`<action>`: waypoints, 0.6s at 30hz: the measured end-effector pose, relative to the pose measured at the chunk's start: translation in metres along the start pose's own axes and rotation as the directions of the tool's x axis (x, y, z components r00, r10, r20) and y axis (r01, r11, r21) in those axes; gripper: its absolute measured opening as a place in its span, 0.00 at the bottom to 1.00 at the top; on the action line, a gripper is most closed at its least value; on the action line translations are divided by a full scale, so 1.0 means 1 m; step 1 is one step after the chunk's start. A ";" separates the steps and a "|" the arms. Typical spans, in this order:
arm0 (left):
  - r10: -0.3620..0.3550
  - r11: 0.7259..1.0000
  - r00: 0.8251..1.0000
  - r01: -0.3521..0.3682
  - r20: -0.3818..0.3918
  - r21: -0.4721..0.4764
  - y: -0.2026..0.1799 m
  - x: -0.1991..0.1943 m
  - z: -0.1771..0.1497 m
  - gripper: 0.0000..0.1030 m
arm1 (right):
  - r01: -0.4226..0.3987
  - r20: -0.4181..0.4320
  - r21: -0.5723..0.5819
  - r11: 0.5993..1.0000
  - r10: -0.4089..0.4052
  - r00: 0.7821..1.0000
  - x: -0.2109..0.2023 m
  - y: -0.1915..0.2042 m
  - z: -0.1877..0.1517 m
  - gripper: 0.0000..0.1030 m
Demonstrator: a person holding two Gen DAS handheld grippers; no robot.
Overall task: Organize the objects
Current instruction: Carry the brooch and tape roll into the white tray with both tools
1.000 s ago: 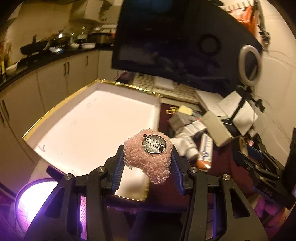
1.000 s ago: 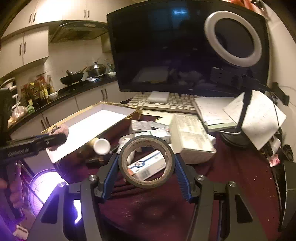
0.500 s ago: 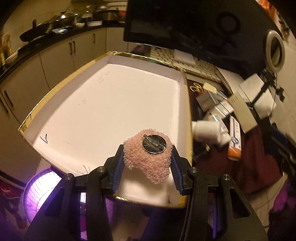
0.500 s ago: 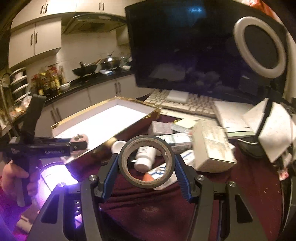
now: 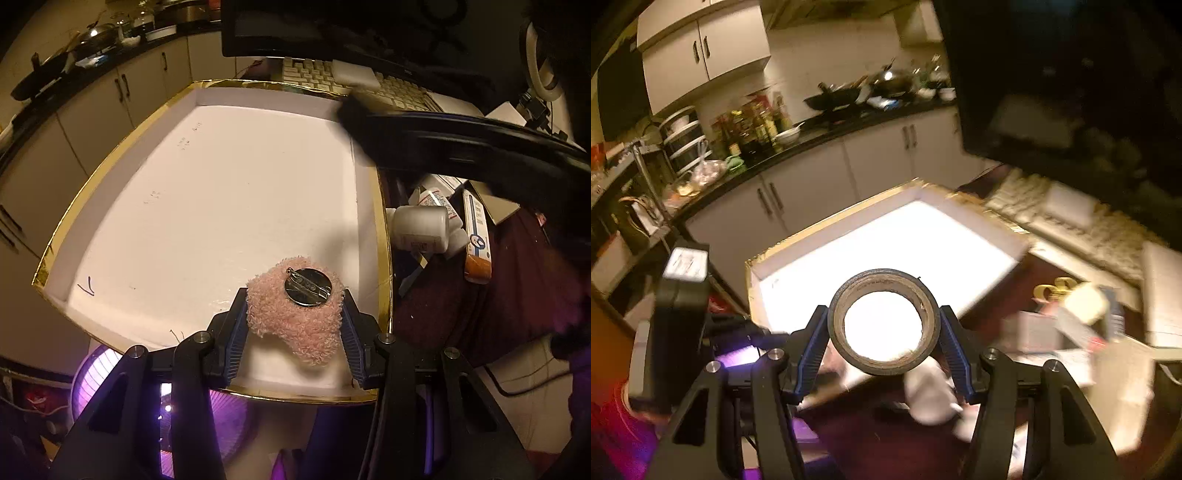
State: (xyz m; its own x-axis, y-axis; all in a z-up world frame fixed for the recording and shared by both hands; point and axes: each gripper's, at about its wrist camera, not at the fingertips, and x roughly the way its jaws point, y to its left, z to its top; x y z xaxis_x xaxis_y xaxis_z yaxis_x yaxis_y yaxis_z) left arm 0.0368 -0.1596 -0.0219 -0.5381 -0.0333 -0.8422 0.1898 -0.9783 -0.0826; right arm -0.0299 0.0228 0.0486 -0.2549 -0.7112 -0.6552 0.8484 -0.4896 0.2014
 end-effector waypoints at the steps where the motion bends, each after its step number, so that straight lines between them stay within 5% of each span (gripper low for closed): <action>1: -0.003 1.000 1.000 0.003 0.000 0.002 0.000 0.000 0.000 0.45 | -0.018 -0.014 -0.013 1.000 0.018 1.000 0.011 0.001 0.003 0.57; 8: -0.011 0.999 1.000 0.012 -0.009 0.030 0.003 0.002 0.003 0.45 | -0.076 -0.091 -0.106 0.992 0.066 0.994 0.056 0.003 0.012 0.57; 18: 0.031 0.997 0.998 -0.028 -0.046 0.076 0.000 0.005 0.002 0.46 | -0.035 -0.195 -0.154 0.987 0.004 0.981 0.090 0.000 0.001 0.57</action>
State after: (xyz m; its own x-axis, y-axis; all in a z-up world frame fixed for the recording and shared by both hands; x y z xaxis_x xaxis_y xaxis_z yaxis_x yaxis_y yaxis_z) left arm 0.0328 -0.1601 -0.0248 -0.4934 -0.0545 -0.8681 0.1413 -0.9898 -0.0182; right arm -0.0538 -0.0416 -0.0096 -0.1559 -0.6010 -0.7839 0.9180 -0.3811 0.1096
